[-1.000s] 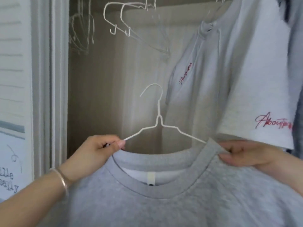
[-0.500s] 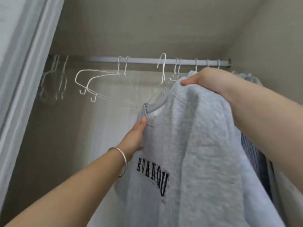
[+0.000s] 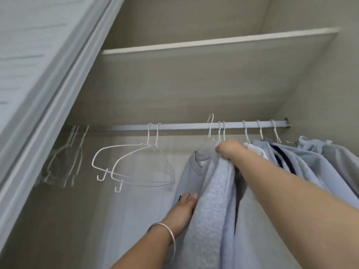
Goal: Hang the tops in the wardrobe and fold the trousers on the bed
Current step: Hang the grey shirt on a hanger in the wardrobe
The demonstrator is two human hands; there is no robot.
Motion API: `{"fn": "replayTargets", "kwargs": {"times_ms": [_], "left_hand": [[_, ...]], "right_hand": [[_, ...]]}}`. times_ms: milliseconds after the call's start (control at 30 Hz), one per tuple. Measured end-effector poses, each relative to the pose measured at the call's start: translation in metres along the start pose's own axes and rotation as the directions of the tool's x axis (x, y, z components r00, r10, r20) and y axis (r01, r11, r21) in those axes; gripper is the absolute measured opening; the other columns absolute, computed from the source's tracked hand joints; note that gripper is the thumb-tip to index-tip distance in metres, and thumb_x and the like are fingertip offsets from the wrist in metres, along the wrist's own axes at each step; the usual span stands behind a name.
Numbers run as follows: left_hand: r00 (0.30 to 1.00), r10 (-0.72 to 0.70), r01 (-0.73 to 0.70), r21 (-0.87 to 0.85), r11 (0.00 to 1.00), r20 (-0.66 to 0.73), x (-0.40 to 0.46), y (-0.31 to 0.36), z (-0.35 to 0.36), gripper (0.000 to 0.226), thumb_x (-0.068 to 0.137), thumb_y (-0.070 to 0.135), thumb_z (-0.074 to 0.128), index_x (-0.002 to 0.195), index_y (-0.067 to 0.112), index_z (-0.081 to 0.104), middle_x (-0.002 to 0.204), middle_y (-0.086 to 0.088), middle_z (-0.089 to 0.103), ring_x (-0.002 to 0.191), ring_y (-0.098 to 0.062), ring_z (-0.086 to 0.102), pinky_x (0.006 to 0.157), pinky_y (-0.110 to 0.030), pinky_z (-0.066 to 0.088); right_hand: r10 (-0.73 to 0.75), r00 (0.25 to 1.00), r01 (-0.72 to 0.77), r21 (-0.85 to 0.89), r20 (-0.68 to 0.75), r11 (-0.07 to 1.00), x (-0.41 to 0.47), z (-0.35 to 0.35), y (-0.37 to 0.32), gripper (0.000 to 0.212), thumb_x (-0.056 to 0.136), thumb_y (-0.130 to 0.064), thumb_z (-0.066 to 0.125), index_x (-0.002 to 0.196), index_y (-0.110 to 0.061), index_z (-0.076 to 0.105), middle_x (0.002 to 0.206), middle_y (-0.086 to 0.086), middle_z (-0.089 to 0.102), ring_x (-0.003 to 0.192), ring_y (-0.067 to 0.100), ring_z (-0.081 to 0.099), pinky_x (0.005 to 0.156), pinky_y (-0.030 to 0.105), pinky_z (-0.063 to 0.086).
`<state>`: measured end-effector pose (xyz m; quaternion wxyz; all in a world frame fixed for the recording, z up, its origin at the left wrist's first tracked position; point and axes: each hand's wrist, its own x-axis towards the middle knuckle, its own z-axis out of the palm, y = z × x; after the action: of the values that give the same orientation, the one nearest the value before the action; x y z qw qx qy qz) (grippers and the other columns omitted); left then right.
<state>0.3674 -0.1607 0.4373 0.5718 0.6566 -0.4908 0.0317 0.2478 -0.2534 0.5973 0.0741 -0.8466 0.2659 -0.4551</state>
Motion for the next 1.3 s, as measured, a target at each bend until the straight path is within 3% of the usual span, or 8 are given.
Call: {"fn": "replayTargets", "kwargs": {"times_ms": [133,467,567,700,833,933,1067,1300], "left_hand": [[0.987,-0.111,0.126,0.126,0.984,-0.114,-0.017,-0.021,-0.012,0.055,0.097,0.038,0.043,0.146,0.020,0.026,0.149,-0.004,0.034,0.135,-0.017,0.037,0.104,-0.021,0.029],[0.941,-0.228,0.272,0.156,0.950,-0.251,-0.063,-0.021,-0.067,0.042,0.091,0.032,0.055,0.130,0.022,0.044,0.112,-0.001,0.058,0.102,-0.019,0.060,0.062,-0.022,0.045],[0.953,-0.130,0.227,0.359,0.905,-0.274,-0.096,-0.006,-0.075,0.041,0.090,0.032,0.056,0.128,0.020,0.047,0.104,0.003,0.059,0.101,-0.019,0.059,0.074,-0.025,0.044],[0.941,0.165,0.196,0.872,0.449,-0.296,-0.169,0.033,-0.091,0.035,0.090,0.038,0.048,0.125,0.034,0.046,0.119,0.010,0.058,0.109,-0.020,0.058,0.090,-0.029,0.045],[0.914,0.293,0.253,0.959,0.126,-0.280,-0.271,0.073,-0.108,0.027,0.090,0.038,0.040,0.112,0.032,0.054,0.106,0.007,0.062,0.096,-0.022,0.061,0.077,-0.034,0.051],[0.882,0.238,0.422,0.906,-0.012,-0.407,-0.378,0.094,-0.113,0.034,0.083,0.040,0.031,0.102,0.034,0.059,0.095,0.010,0.065,0.085,-0.018,0.063,0.070,-0.032,0.050],[0.692,0.087,0.711,0.657,-0.250,-0.716,-0.541,0.131,-0.109,0.026,0.090,0.037,0.038,0.100,0.034,0.062,0.096,0.012,0.066,0.085,-0.019,0.063,0.071,-0.032,0.049],[0.048,0.194,0.931,-0.026,-0.363,-0.980,-0.836,0.270,-0.017,0.020,0.084,0.038,0.047,0.090,0.034,0.066,0.088,0.013,0.068,0.083,-0.017,0.063,0.074,-0.032,0.052]], "right_hand": [[-0.009,1.000,0.010,-0.094,0.006,0.996,0.019,0.027,0.015,0.039,0.098,-0.019,0.037,0.127,0.001,0.053,0.137,0.019,0.049,0.126,0.031,0.047,0.099,0.030,0.038],[-0.017,0.994,-0.006,-0.201,-0.110,0.980,-0.011,0.028,0.002,0.037,0.090,-0.018,0.046,0.123,-0.002,0.053,0.131,0.017,0.051,0.119,0.033,0.050,0.094,0.033,0.043],[-0.356,0.841,0.213,-0.356,-0.407,0.910,-0.056,0.022,-0.025,0.033,0.085,-0.017,0.051,0.116,-0.006,0.054,0.119,0.016,0.051,0.112,0.034,0.046,0.086,0.038,0.041],[-0.431,0.658,0.627,0.131,-0.617,0.768,-0.128,0.017,-0.085,0.017,0.086,-0.016,0.047,0.098,-0.013,0.058,0.098,0.007,0.062,0.098,0.030,0.053,0.068,0.032,0.030],[-0.268,0.490,0.853,0.392,-0.830,0.345,-0.225,0.024,-0.139,0.017,0.080,-0.012,0.048,0.090,-0.006,0.060,0.077,0.007,0.059,0.079,0.029,0.051,0.067,0.034,0.031],[-0.196,0.595,0.803,0.588,-0.780,0.097,-0.315,0.046,-0.160,0.016,0.081,-0.010,0.047,0.089,-0.003,0.059,0.073,0.005,0.055,0.077,0.021,0.044,0.071,0.031,0.033],[-0.459,0.612,0.623,0.750,-0.644,-0.222,-0.474,0.057,-0.192,0.014,0.082,-0.012,0.049,0.086,-0.006,0.060,0.074,0.003,0.057,0.078,0.025,0.047,0.068,0.030,0.034],[-0.809,0.311,0.203,0.867,-0.498,-0.455,-0.788,-0.040,-0.212,0.018,0.081,-0.022,0.047,0.085,-0.012,0.061,0.078,0.003,0.059,0.082,0.026,0.048,0.069,0.033,0.039]]}}
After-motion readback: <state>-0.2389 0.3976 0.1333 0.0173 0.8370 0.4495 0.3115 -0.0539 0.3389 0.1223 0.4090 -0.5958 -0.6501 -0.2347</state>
